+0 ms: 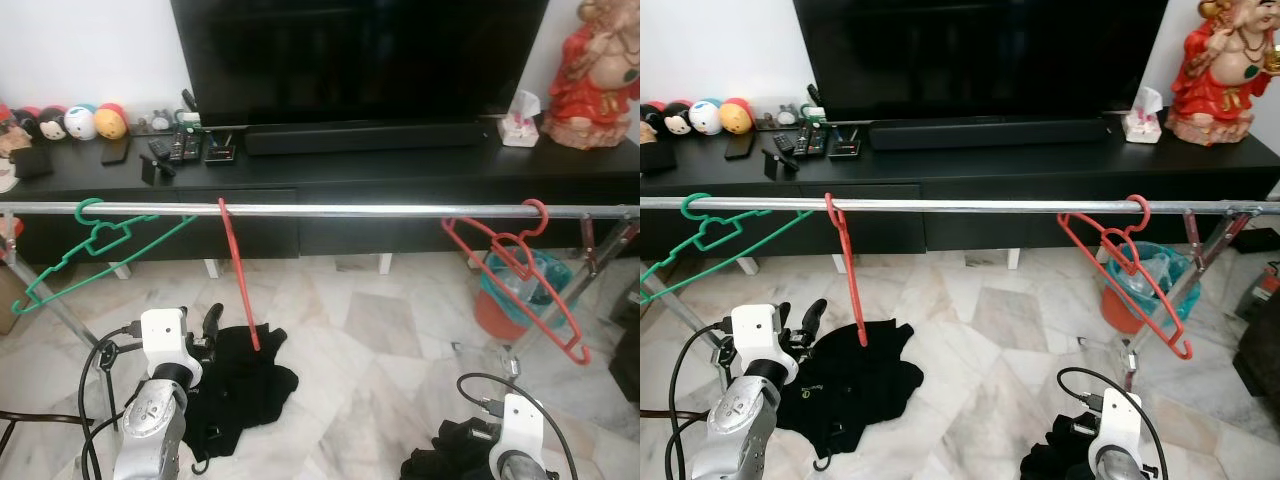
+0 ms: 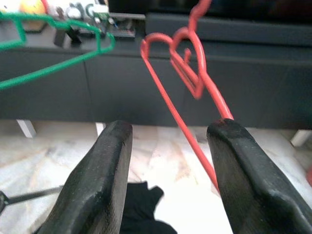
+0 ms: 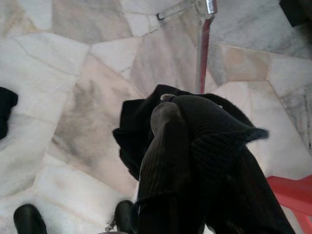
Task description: Hang hanger
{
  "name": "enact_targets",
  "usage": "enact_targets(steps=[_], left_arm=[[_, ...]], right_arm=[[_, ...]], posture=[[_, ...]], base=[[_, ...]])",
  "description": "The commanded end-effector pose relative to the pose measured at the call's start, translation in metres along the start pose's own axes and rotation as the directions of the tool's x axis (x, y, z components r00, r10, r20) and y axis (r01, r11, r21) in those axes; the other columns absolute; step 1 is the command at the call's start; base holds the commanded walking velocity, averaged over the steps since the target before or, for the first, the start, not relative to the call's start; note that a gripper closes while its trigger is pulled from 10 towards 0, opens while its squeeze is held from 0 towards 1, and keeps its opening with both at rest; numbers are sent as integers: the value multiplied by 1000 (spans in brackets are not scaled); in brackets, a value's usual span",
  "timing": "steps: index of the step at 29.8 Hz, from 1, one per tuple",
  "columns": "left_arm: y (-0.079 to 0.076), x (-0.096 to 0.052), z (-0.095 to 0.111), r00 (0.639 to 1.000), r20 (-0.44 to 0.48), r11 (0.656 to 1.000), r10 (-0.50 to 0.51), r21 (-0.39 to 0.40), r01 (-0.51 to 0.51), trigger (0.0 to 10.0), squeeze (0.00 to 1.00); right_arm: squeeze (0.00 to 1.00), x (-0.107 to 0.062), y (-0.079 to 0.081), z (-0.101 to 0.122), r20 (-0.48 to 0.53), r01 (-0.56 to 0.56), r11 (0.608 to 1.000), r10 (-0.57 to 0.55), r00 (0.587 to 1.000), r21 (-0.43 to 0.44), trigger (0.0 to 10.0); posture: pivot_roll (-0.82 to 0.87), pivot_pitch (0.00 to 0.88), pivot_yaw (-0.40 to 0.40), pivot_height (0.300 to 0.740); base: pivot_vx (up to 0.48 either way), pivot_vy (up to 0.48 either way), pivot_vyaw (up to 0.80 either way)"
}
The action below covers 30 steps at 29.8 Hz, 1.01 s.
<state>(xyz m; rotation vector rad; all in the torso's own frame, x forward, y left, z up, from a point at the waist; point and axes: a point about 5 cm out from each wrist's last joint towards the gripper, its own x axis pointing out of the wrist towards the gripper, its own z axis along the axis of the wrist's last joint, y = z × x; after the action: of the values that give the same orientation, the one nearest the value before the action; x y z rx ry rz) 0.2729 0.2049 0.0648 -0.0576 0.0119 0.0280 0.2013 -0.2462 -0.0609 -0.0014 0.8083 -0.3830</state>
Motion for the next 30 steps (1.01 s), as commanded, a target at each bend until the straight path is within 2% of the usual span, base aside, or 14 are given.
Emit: enact_targets(steps=[1,6,10,13,14,16,21,22,25,30], left_arm=[[11,-3,10,998,43,999,42,23,-43,10000,0],[18,-10,27,991,111,996,71,48,-77,10000,0],[16,-9,26,992,106,997,64,44,-69,10000,0],[8,-6,13,999,37,999,11,48,-13,10000,0],[4,-4,3,1000,-17,999,-18,48,19,10000,0],[3,-3,-4,998,-52,998,-33,51,36,10000,0],[14,-5,-28,986,-165,999,8,54,1,10000,0],[14,-5,-28,986,-165,999,8,54,1,10000,0],[21,-13,-49,965,-261,997,18,80,3,10000,0],[25,-21,-58,957,-290,997,25,84,-1,10000,0]], right_arm=[[0,1,8,8,20,-17,1000,18,1000,-5,10000],[0,0,12,4,15,-29,1000,29,999,-3,10000],[0,-1,12,1,6,-29,1000,29,1000,-2,10000],[0,-1,11,0,3,-27,1000,27,1000,0,10000],[0,-1,9,0,4,-22,1000,22,1000,5,10000],[0,-1,9,0,4,-20,1000,20,1000,7,10000],[0,-1,8,-1,1,-15,1000,15,1000,11,10000],[0,-1,8,-1,1,-15,1000,15,1000,11,10000],[0,-1,11,-2,-1,-18,1000,18,1000,15,10000],[0,-1,11,-2,-1,-20,1000,20,1000,17,10000]], posture=[[-23,0,8,740],[-16,0,21,740],[-9,0,21,740],[-20,0,26,740],[-28,0,29,740],[-32,0,31,740],[-36,0,40,740],[-36,0,40,740],[-42,0,42,740],[-39,0,42,740]], base=[[0,0,0],[0,0,0],[0,0,0],[0,0,0],[0,0,0],[0,0,0],[0,0,0],[0,0,0],[0,0,0],[0,0,0]])
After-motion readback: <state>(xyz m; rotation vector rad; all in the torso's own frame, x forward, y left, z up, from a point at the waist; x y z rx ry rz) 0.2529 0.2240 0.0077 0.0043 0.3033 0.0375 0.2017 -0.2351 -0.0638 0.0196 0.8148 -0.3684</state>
